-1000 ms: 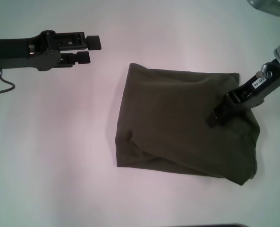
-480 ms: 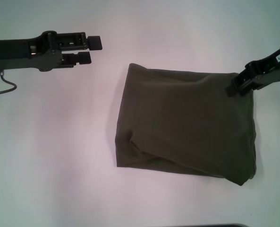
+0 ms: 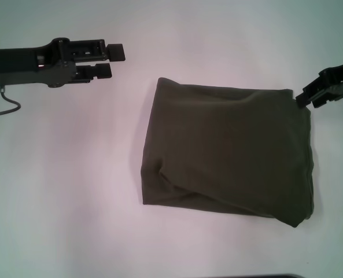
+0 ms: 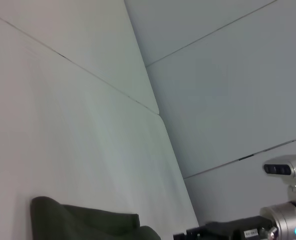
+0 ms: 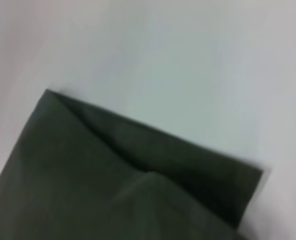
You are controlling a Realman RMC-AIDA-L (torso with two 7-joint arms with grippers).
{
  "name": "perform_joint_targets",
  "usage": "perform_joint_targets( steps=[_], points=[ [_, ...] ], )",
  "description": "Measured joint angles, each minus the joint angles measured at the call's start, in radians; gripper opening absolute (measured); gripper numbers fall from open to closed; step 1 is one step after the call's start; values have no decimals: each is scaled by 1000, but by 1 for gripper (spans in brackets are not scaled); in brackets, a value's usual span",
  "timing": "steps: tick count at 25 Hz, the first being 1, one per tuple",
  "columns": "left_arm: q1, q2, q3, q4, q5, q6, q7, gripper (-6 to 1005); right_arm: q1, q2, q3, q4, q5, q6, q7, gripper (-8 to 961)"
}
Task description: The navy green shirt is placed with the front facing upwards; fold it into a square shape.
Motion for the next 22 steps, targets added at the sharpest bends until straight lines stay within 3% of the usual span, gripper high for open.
perform_joint_targets(
  steps=[10, 22],
  points=[
    [-1, 0, 0, 14, 0, 0, 0, 720, -16, 26, 12, 5, 4, 121, -176, 434],
    [-1, -1, 0, 14, 0, -9, -6, 720, -25, 54, 2, 7, -1, 146, -396, 439]
  ],
)
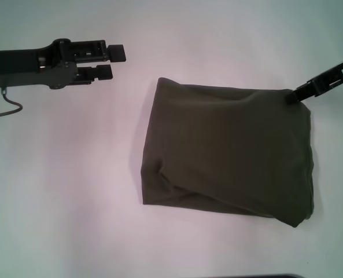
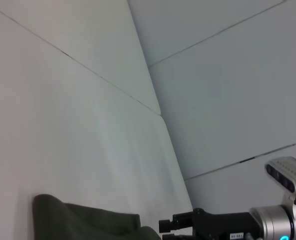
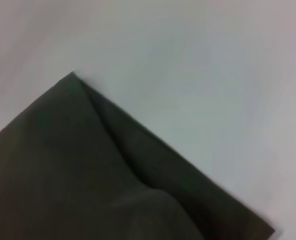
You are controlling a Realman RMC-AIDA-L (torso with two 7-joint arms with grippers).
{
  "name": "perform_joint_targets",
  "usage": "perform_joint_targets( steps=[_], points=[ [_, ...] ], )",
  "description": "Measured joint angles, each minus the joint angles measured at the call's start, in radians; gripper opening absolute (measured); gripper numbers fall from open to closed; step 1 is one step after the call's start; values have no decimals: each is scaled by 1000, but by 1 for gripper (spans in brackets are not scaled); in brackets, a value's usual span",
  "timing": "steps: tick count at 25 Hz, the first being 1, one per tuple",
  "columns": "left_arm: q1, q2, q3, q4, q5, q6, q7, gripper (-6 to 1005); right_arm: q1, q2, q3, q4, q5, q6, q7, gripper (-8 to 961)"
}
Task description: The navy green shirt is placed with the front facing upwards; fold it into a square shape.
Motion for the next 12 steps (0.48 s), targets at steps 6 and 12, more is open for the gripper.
perform_joint_targets(
  steps=[6, 12],
  points=[
    [-6, -1, 0, 0, 0, -1, -2, 720, -3, 6, -2, 5, 0, 5, -74, 462],
    [-7, -3, 0, 0, 0, -1, -3, 720, -3, 2, -5, 26, -9, 6, -77, 486]
  ],
)
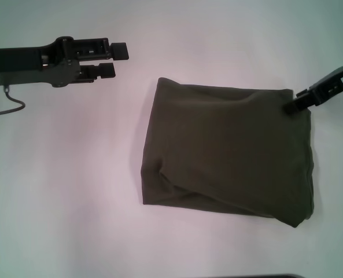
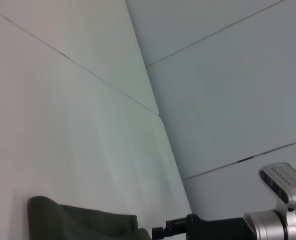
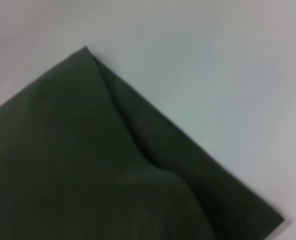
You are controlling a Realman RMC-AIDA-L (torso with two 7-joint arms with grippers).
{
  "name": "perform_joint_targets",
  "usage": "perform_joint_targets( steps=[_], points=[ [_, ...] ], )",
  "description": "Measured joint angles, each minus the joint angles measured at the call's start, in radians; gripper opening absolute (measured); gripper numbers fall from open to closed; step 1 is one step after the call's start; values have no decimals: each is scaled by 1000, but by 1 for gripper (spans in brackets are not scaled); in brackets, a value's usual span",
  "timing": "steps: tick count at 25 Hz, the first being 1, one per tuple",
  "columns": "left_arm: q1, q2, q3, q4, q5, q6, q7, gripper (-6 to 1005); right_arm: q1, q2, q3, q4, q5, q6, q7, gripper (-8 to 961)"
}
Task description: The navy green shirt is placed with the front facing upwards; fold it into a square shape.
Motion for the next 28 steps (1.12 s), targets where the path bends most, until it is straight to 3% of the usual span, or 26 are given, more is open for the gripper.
perform_joint_targets(
  steps=[23, 28],
  points=[
    [-3, -5, 0, 0, 0, -1, -1, 720, 14, 8, -13, 18, -30, -43, 5, 497],
    [-9, -6, 4, 0, 0, 0, -1, 720, 25, 5, -12, 11, -27, -64, 16, 353]
  ],
)
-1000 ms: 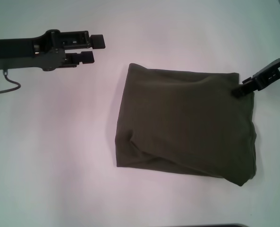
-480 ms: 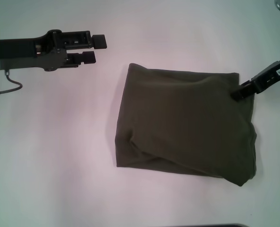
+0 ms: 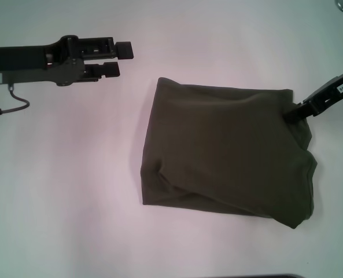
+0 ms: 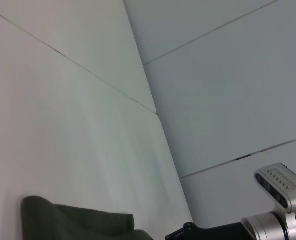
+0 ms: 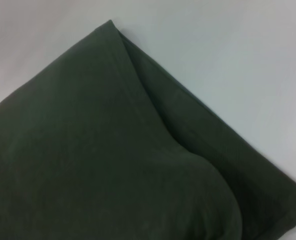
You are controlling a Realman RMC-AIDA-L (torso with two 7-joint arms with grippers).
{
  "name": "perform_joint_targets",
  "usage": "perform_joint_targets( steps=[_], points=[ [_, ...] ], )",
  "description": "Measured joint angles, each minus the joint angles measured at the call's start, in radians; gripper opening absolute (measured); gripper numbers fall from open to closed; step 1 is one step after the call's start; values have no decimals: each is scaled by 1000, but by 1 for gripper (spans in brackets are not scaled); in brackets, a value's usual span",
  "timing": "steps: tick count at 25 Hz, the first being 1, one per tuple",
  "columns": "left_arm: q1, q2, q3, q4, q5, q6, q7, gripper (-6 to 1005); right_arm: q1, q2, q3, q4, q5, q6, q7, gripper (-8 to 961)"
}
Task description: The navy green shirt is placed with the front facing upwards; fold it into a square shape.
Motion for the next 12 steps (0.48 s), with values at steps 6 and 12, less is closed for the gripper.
perform_joint_targets(
  steps=[6, 12],
  points=[
    [-5, -1, -1, 0, 0, 2, 3, 721, 3, 4, -7, 0, -13, 3, 13, 106],
    [-5, -2, -3, 0, 0, -1, 4, 721, -6, 11, -5, -63, -18, 1, 43, 80]
  ],
)
